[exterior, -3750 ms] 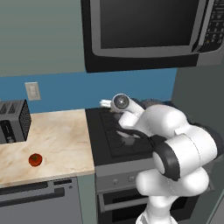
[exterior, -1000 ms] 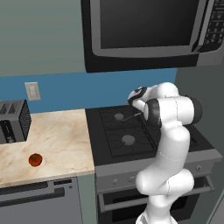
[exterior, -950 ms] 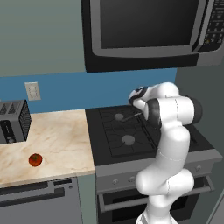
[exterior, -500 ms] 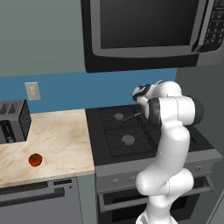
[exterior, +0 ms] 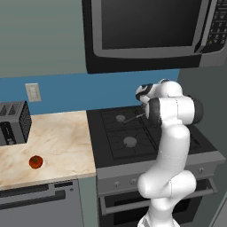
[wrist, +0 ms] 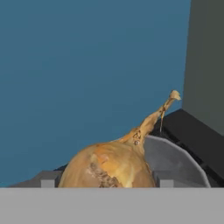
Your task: Place the pan on the rear right burner on the stove. Then place the tomato and the onion in the pan and turn on the rear right burner.
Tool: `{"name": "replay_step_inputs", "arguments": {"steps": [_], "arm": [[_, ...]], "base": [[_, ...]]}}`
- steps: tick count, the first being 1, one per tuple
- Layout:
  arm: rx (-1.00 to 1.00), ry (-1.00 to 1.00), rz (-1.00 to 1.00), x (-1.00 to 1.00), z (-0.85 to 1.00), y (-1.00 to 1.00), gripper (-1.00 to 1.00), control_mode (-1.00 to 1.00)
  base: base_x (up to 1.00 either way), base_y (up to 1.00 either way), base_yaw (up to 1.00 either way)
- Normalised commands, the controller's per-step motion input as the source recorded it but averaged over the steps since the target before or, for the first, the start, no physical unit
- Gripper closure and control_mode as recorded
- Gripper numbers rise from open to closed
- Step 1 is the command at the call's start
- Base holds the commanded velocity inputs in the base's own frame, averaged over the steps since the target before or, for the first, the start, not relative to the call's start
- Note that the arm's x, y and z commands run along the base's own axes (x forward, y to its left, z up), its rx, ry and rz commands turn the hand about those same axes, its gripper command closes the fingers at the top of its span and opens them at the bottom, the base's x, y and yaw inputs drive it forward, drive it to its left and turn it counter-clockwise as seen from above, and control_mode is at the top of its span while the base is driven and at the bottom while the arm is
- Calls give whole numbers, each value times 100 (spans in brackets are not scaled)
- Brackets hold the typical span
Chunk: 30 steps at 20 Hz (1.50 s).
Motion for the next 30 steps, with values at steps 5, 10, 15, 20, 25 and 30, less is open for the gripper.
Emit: {"name": "replay_step_inputs", "arguments": {"steps": [5, 10, 15, 20, 25, 30], "arm": [[0, 6, 1, 24, -24, -18, 100, -100], [0, 8, 1, 13, -35, -11, 100, -100], [0, 10, 1, 6, -43, -3, 100, -100], [0, 7, 1, 13, -28, 0, 100, -100], [0, 4, 1, 28, -17, -5, 100, -100], [0, 7, 0, 26, -23, -6, 100, -100]], "base": [[0, 0, 0], [0, 0, 0], [0, 0, 0], [0, 0, 0], [0, 0, 0], [0, 0, 0]]}}
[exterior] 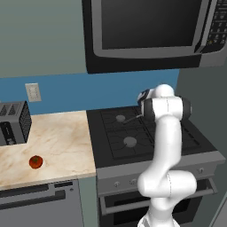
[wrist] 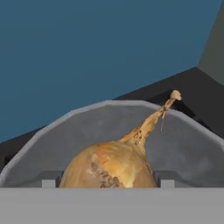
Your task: Place the pan on the rear right burner on the stove. Then place the tomato and the onion in the pan and turn on the rear right burner.
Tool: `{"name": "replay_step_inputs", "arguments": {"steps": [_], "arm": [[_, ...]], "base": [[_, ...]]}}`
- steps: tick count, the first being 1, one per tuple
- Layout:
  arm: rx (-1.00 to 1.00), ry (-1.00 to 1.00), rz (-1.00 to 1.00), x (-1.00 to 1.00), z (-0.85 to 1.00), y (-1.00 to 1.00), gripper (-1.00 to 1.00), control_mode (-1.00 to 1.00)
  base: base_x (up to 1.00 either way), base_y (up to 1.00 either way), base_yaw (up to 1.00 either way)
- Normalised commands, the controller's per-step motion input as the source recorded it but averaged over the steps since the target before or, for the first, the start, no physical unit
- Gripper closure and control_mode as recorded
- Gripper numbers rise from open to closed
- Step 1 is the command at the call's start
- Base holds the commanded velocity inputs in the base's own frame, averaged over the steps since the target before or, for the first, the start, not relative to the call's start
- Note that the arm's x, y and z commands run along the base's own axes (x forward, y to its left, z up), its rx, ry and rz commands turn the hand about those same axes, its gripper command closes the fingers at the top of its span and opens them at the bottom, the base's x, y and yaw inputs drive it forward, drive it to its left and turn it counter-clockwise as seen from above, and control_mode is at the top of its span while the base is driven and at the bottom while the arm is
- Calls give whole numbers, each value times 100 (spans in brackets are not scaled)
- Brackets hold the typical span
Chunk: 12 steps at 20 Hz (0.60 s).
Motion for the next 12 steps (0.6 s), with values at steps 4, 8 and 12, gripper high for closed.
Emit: {"name": "replay_step_inputs", "arguments": {"steps": [4, 8, 12], "arm": [[0, 9, 0, 22, -26, -4, 100, -100], [0, 6, 0, 20, -15, 0, 100, -100], [0, 3, 0, 20, -2, 0, -100, -100]], "base": [[0, 0, 0], [0, 0, 0], [0, 0, 0]]}}
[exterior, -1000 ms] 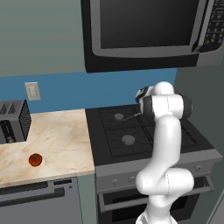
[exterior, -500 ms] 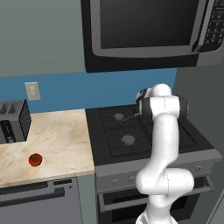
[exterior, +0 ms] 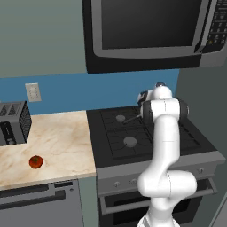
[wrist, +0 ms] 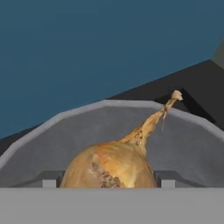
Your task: Place the pan on the rear right burner on the stove. Then place the tomato and the onion in the pan and turn on the rear right burner.
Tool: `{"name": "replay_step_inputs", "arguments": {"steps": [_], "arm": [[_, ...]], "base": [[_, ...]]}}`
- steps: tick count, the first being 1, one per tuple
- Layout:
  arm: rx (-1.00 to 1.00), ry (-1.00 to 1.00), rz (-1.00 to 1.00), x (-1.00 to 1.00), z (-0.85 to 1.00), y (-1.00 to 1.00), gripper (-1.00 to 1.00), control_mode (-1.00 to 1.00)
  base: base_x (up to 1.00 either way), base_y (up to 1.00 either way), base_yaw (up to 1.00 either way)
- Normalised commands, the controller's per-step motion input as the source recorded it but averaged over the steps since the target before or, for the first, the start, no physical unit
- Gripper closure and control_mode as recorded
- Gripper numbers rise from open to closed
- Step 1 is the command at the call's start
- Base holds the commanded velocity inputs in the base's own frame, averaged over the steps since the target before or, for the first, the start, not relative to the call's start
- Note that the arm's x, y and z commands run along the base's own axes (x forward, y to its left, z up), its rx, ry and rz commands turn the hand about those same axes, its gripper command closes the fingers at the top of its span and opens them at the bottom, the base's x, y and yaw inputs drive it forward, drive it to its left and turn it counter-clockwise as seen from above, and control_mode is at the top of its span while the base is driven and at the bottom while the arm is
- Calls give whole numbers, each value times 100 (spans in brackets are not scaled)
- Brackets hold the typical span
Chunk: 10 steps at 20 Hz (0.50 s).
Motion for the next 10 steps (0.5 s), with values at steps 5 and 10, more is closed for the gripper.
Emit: {"name": "replay_step_inputs", "arguments": {"steps": [5, 10], "arm": [[0, 0, 0, 7, 0, 0, -100, -100], [0, 0, 0, -1, 0, 0, -100, -100]], "base": [[0, 0, 0], [0, 0, 0]]}}
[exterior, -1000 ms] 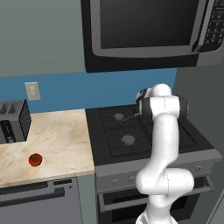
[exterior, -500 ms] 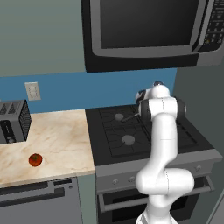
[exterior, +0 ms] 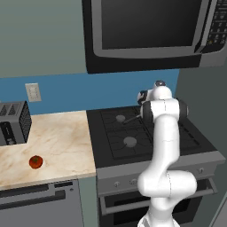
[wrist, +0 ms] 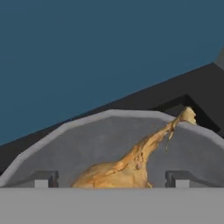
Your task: Place the pan on the rear right burner on the stove. Then place the tomato and the onion in the pan and turn on the rear right burner.
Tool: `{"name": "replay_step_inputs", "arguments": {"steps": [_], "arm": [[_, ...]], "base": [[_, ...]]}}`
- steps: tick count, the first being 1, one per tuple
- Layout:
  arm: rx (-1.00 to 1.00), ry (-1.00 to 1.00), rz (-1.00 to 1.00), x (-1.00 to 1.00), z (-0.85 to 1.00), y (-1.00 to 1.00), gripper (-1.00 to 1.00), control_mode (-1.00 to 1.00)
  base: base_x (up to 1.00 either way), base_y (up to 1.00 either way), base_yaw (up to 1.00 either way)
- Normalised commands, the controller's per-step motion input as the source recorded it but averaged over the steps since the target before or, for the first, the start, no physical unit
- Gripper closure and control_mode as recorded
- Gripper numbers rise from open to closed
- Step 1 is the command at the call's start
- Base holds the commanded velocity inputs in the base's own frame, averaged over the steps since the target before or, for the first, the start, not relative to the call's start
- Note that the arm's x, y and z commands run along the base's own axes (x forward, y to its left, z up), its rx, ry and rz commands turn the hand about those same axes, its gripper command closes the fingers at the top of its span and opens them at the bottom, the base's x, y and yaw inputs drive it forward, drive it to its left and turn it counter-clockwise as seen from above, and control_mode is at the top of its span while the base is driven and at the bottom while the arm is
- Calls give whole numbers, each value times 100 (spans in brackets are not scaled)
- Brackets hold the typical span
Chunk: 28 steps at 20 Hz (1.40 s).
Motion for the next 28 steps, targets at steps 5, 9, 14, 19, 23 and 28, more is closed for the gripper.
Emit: {"name": "replay_step_inputs", "arguments": {"steps": [5, 9, 14, 19, 23, 28], "arm": [[0, 0, 0, -26, 0, 0, -100, -100], [0, -1, 0, -48, 14, 0, -100, -100], [0, -3, 0, -61, 23, 0, -100, -100], [0, -14, 0, -52, 46, 0, -100, -100], [0, -18, 1, -51, 43, 3, -100, -100], [0, -13, 1, -66, 17, 13, -100, -100]], "base": [[0, 0, 0], [0, 0, 0], [0, 0, 0], [0, 0, 0], [0, 0, 0], [0, 0, 0]]}}
